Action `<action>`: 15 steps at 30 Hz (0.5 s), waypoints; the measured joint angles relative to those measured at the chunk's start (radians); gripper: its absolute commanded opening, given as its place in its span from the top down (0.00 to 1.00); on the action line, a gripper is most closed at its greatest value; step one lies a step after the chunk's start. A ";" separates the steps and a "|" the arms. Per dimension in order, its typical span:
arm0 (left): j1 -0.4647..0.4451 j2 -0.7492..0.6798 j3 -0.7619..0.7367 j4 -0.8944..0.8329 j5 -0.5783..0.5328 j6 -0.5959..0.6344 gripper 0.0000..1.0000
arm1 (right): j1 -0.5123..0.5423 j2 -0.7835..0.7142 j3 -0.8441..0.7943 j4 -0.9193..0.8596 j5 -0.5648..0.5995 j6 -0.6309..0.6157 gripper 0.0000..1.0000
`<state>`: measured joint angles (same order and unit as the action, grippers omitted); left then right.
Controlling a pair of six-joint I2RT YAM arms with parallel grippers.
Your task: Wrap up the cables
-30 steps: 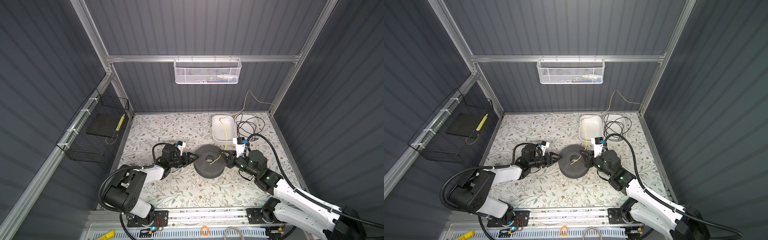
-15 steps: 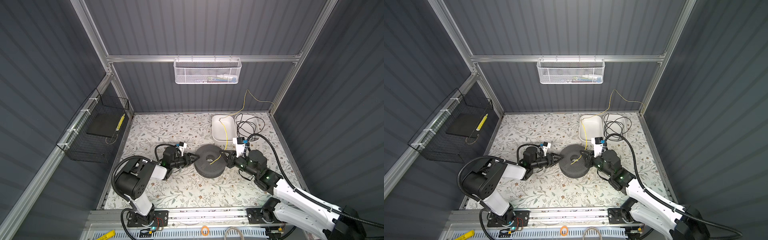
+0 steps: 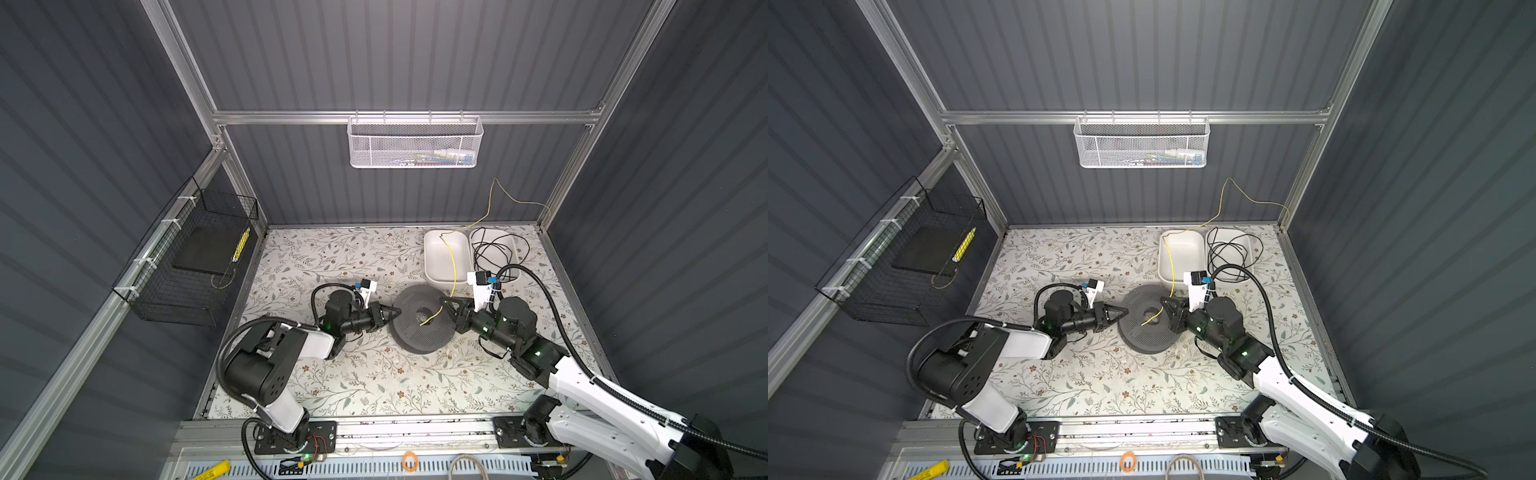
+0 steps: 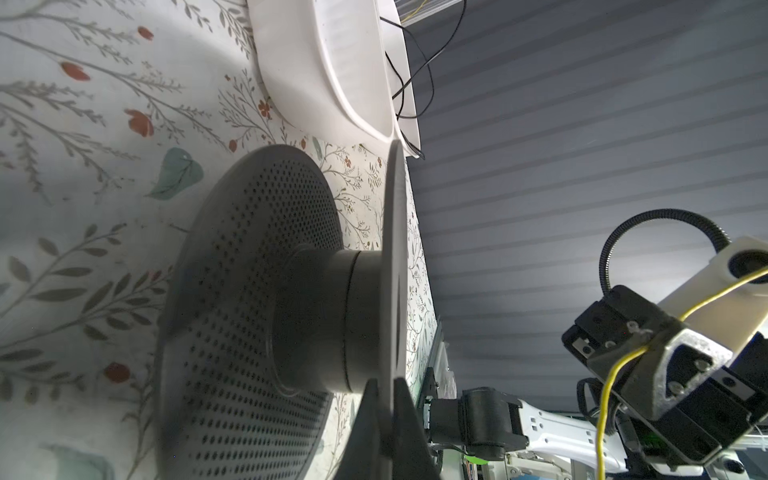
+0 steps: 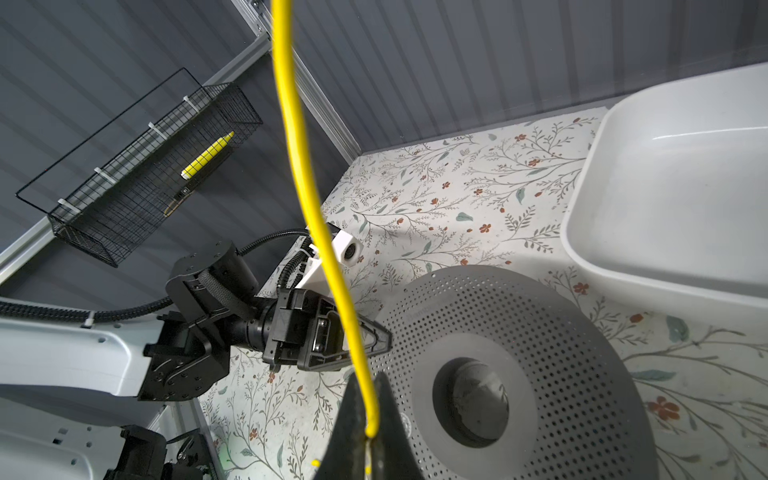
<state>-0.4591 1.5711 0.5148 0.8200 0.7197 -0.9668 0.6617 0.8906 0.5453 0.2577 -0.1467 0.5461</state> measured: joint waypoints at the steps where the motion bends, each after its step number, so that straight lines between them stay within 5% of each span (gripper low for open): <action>1: 0.000 -0.050 0.020 -0.085 -0.020 0.042 1.00 | -0.002 -0.005 0.006 0.000 0.000 0.000 1.00; 9: -0.022 -0.370 0.262 -0.783 -0.339 0.365 1.00 | -0.028 -0.041 0.050 0.010 -0.004 0.022 1.00; 15: -0.238 -0.394 0.403 -1.043 -0.676 0.471 1.00 | -0.033 -0.018 0.099 0.052 -0.003 0.055 1.00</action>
<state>-0.6968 1.1774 0.9180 -0.2226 0.0437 -0.4957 0.6289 0.8726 0.6441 0.3099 -0.1501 0.6006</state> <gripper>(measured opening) 0.069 0.048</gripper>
